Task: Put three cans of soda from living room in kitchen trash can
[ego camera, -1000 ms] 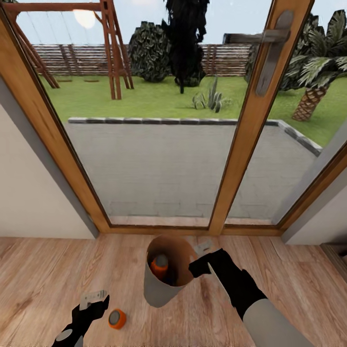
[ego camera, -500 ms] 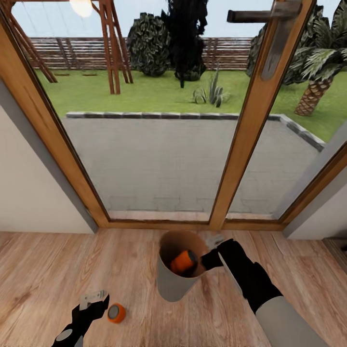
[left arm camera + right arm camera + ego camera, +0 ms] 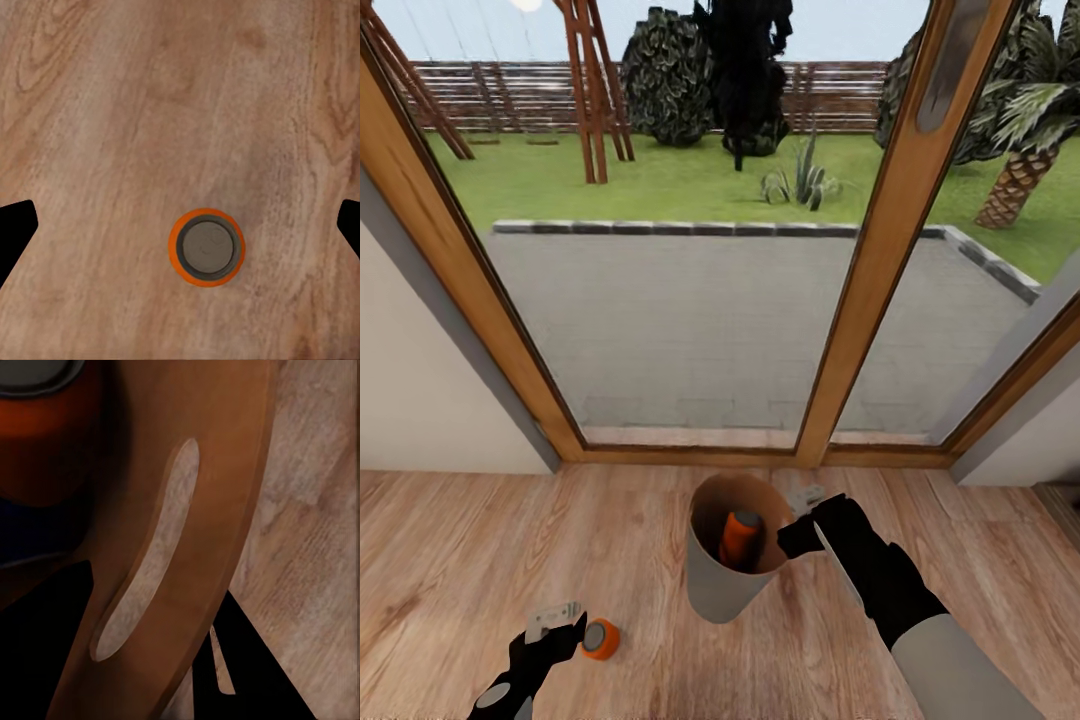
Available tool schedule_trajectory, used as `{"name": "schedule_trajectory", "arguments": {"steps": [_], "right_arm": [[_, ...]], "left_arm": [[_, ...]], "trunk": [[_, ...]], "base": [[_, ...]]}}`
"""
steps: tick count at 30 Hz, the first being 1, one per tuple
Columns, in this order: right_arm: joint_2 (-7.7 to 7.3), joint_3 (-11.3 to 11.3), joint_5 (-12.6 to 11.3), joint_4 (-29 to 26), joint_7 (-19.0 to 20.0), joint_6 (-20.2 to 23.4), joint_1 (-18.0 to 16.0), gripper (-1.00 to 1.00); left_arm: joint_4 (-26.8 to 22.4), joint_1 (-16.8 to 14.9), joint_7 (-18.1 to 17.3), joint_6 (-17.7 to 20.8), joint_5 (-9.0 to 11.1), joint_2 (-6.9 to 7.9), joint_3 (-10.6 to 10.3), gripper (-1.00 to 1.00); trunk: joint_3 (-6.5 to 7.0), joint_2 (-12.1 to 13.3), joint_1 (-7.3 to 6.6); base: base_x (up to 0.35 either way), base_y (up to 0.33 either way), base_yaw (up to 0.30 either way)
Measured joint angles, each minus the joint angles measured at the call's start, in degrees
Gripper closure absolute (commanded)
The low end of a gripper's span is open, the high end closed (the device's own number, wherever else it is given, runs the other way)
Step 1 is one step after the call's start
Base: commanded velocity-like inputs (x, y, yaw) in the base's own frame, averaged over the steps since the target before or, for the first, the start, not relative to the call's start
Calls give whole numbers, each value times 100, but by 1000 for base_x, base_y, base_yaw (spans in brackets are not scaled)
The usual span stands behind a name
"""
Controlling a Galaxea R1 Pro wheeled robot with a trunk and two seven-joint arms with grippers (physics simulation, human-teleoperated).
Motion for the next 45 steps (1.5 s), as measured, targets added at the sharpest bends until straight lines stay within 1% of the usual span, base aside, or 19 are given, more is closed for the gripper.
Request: {"name": "schedule_trajectory", "arguments": {"steps": [3, 7, 10, 14, 19, 22, 27, 31, 35, 45], "right_arm": [[1, 1, -70, -1, 5, 6, 0, 100], [0, 1, -43, 0, 2, 4, 0, 100], [1, 2, -90, -1, 7, 8, 0, 100], [0, 0, 7, -1, -1, -1, 0, 100], [1, 1, -79, -3, 5, 7, 0, 100], [0, 1, -37, -3, 2, 3, 0, 100], [1, 1, -70, -6, 5, 6, 0, 100], [0, 1, -38, -5, 3, 4, 0, 100], [1, 1, -54, -7, 4, 5, 0, 100], [0, 1, -49, -9, 4, 5, 1, 100]], "left_arm": [[0, 0, 0, -4, 1, 0, 0, -100], [-7, 0, 0, -20, 2, 0, 0, -100], [-10, 0, 0, -23, 2, 0, 0, -100], [-12, 0, 0, -26, 1, 0, 0, -100], [-10, 0, 0, -26, 1, 0, 0, -100], [-10, 0, 0, -26, 2, 0, 0, -100], [-10, 0, 0, -27, 2, 0, 0, -100], [-12, 0, 0, -26, 2, 0, 0, -100], [-17, 0, 0, -26, 2, 0, 0, -100], [-16, 0, 0, -26, 2, 0, 0, -100]], "trunk": [[-22, 0, 0], [-33, 0, 0], [-35, 0, 0], [-36, 0, 0], [-36, 0, 0], [-42, 0, 0], [-75, 0, 0], [-109, 0, 0], [-144, 0, 0], [-411, -400, 219]], "base": [[0, 0, 0], [63, -9, 0], [227, -59, 0], [117, -30, 0], [22, -6, 0], [4, -1, -13], [1, 0, -80], [0, 0, -106], [0, 0, -110], [0, 0, -111]]}}
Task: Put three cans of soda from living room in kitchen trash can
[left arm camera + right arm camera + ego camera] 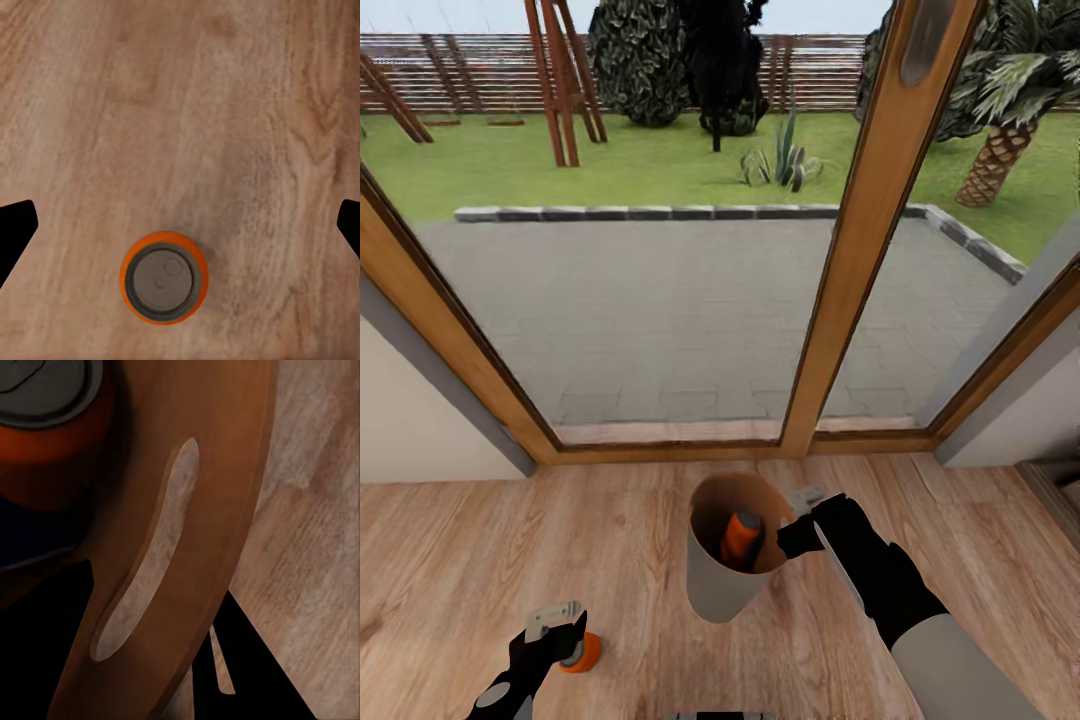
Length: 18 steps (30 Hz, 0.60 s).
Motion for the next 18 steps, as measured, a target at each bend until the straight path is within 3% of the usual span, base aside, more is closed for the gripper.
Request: {"name": "schedule_trajectory", "arguments": {"steps": [6, 18], "right_arm": [[0, -1, 17, 0, -1, -2, -1, 100], [0, -1, 0, -1, -1, -1, 0, 100]], "left_arm": [[-1, 0, 0, 0, 0, 0, 0, -100], [-2, 0, 0, 0, -1, 0, 0, -100]], "trunk": [[-107, -122, 66], [-130, -122, 66]], "base": [[0, 0, -101], [62, 31, -12]]}}
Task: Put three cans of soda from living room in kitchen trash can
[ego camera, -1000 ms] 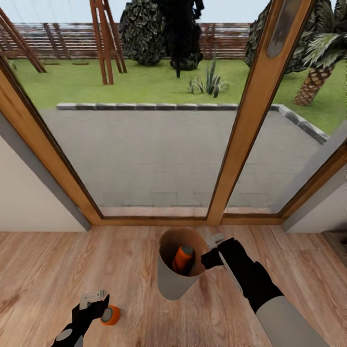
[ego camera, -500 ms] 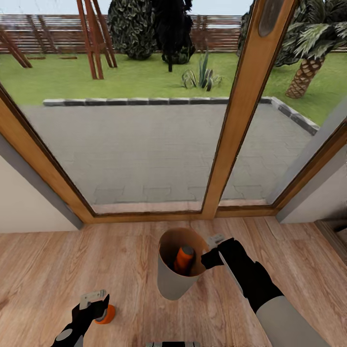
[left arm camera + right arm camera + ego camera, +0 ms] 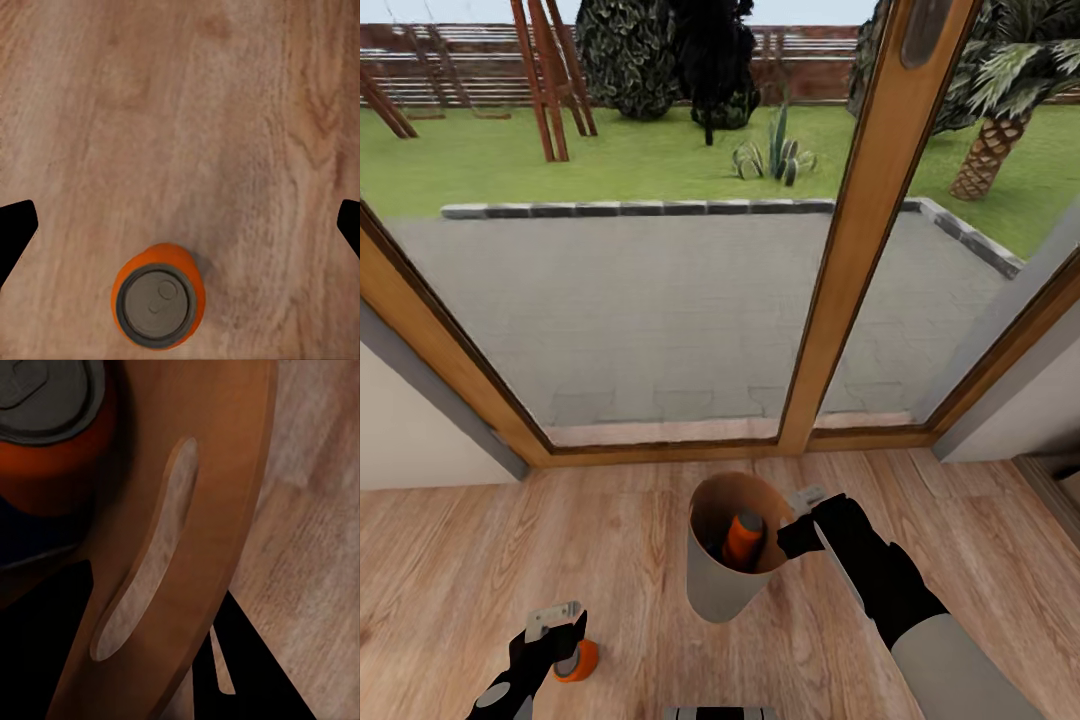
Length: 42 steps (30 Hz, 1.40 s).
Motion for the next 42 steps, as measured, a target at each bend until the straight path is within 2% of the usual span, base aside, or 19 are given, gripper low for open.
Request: {"name": "schedule_trajectory", "arguments": {"steps": [10, 42], "right_arm": [[0, 0, 0, 0, 0, 0, 1, 100], [0, 0, 9, 0, -1, -1, 6, 100]], "left_arm": [[-1, 0, 0, 0, -7, 0, 0, -100], [-1, 0, 0, 0, -7, 9, 9, -100]], "trunk": [[-20, 0, 0], [-314, 0, 0]], "base": [[10, 5, 0], [0, 0, 0]]}}
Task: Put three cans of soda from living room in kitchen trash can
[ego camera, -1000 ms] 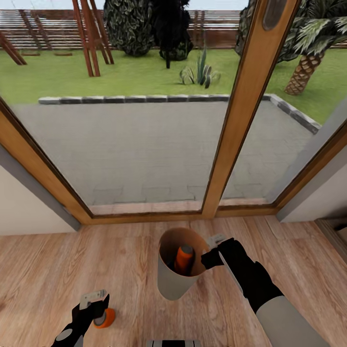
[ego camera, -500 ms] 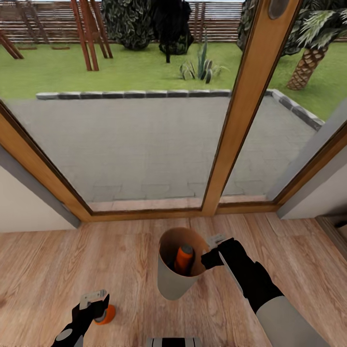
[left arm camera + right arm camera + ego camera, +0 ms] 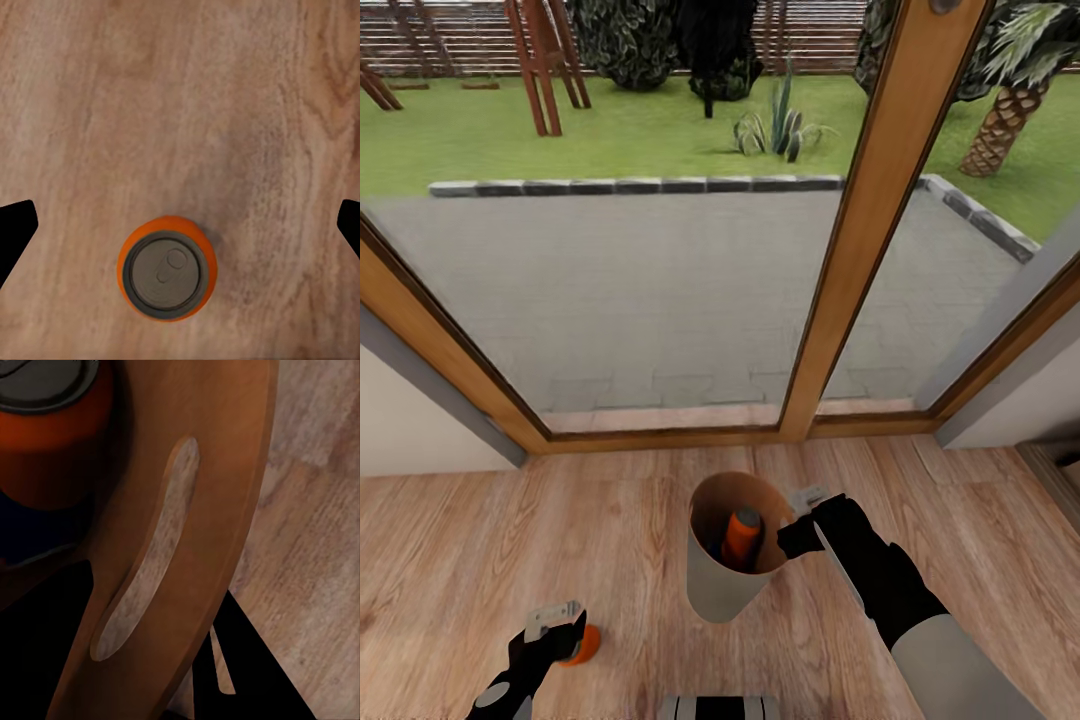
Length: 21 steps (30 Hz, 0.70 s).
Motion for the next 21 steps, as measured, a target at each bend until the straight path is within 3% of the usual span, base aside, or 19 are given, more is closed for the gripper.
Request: {"name": "schedule_trajectory", "arguments": {"steps": [13, 15, 16, 18, 21], "right_arm": [[-5, -7, -5, -128, -102, -13, -4, 100], [-75, -32, -233, -227, -389, -1, -8, 100], [-95, -50, -99, -236, -502, -8, -8, 100], [-132, -197, 128, -260, -761, -18, -10, 100], [-150, -614, 117, -335, -1008, -11, -8, 100]], "left_arm": [[0, 0, 0, 0, 0, 0, 0, -100], [1, 0, 0, -1, 0, 0, 0, -100], [1, 0, 0, 0, 0, 0, 0, -100], [0, 0, 0, 0, 0, 2, 0, -100], [-1, 1, 0, 0, 0, 6, 0, -100]], "trunk": [[-121, 0, 0], [-139, 0, 0], [-148, 0, 0], [-167, 0, 0], [-195, 0, 0]], "base": [[0, 0, 0], [0, 0, 0], [0, 0, 0], [0, 0, 0], [0, 0, 0]]}}
